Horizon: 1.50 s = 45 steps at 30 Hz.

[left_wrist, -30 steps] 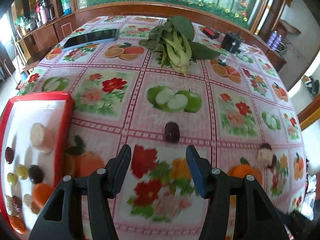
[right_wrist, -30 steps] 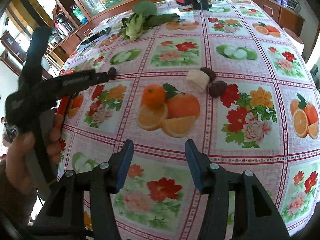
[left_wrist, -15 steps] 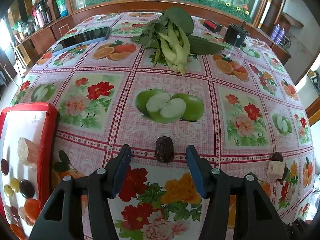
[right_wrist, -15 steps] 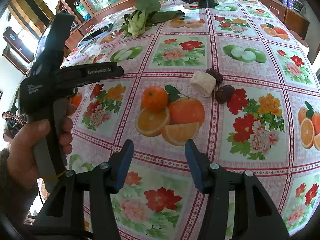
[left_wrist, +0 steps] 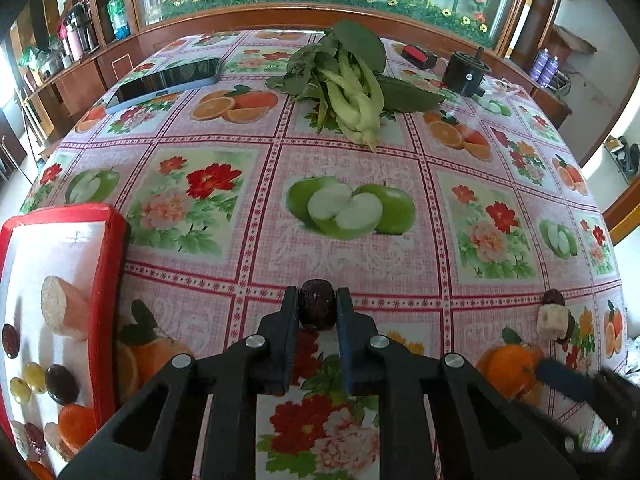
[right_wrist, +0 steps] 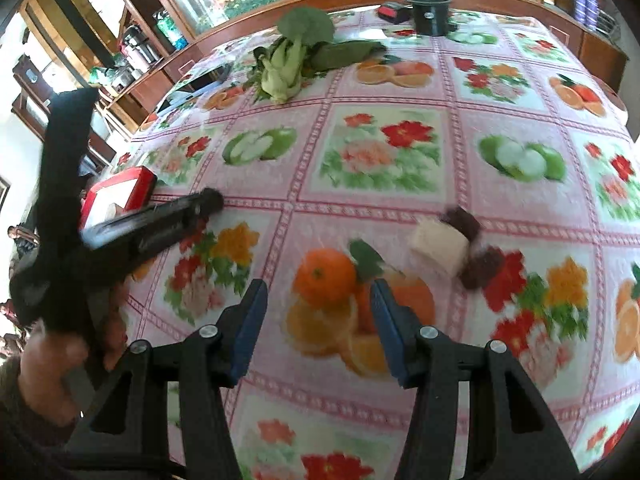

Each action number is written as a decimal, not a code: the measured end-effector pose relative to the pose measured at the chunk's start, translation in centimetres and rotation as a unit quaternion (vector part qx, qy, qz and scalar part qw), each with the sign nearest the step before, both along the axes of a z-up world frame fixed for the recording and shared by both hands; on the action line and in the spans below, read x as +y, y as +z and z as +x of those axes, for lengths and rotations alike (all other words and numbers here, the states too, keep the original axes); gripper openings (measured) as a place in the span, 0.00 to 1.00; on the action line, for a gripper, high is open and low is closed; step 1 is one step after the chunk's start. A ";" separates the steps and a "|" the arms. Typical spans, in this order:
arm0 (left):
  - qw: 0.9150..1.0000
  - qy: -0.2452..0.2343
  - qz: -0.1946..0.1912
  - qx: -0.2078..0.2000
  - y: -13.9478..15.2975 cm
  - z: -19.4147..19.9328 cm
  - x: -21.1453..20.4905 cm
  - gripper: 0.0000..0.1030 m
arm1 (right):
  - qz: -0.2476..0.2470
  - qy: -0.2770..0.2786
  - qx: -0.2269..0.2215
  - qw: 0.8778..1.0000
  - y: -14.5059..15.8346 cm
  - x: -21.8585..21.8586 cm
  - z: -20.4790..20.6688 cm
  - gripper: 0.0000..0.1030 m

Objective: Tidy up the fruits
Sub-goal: 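Grasp another red date with the left tool while the right tool grasps a mandarin, then carry the date and the mandarin in both tools over the white tray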

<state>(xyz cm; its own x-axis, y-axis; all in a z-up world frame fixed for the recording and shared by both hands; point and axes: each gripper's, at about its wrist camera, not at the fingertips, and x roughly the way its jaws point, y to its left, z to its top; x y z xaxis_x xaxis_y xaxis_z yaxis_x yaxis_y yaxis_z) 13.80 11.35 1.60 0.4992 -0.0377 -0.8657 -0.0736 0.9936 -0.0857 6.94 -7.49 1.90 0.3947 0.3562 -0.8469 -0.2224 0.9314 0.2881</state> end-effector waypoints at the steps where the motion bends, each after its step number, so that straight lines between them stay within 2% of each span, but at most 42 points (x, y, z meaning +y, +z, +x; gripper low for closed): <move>1: 1.000 0.001 -0.002 0.001 0.0 -0.1 0.2 0.16 | -0.001 0.002 0.003 1.000 -0.2 0.2 0.3 0.53; 4: 1.000 0.000 -0.011 0.002 0.1 -0.6 0.6 0.16 | -0.016 0.014 0.015 1.000 -1.0 1.1 0.9 0.53; 5: 1.000 -0.001 -0.012 0.000 0.2 -0.7 0.7 0.16 | -0.028 0.019 0.005 0.999 -0.9 1.5 0.9 0.51; 6: 1.000 -0.002 -0.012 -0.001 0.2 -0.9 0.8 0.16 | -0.034 0.024 0.004 0.999 -0.9 1.7 0.9 0.47; 7: 1.000 -0.004 -0.013 -0.002 0.2 -1.0 0.7 0.16 | -0.047 0.026 0.002 0.999 -1.0 2.0 0.9 0.35; 12: 1.000 -0.010 -0.019 -0.007 0.4 -1.8 0.7 0.16 | -0.078 0.032 -0.015 0.996 -0.8 2.8 0.4 0.34; 25: 0.998 -0.012 -0.050 -0.035 3.5 -5.2 2.1 0.16 | -0.055 0.046 -0.041 0.997 2.8 5.2 -2.2 0.34; 33: 0.996 0.023 -0.067 -0.055 6.1 -9.2 6.9 0.16 | -0.039 0.091 -0.052 0.994 4.5 9.9 -4.2 0.34; 39: 0.995 0.063 -0.053 -0.063 7.3 -13.2 12.0 0.16 | -0.020 0.149 -0.053 0.987 5.1 15.0 -6.1 0.34; 45: 0.992 0.106 -0.039 -0.055 6.8 -17.1 16.3 0.16 | -0.007 0.214 -0.040 0.976 4.4 19.7 -8.4 0.34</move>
<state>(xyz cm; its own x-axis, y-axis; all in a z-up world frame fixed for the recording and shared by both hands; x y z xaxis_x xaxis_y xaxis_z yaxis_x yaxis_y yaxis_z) -3.26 27.64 8.41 0.5934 0.0143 -0.8047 -0.2665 0.9469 -0.1797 -1.41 12.25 6.35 0.2779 0.4907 -0.8258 -0.6130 0.7525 0.2409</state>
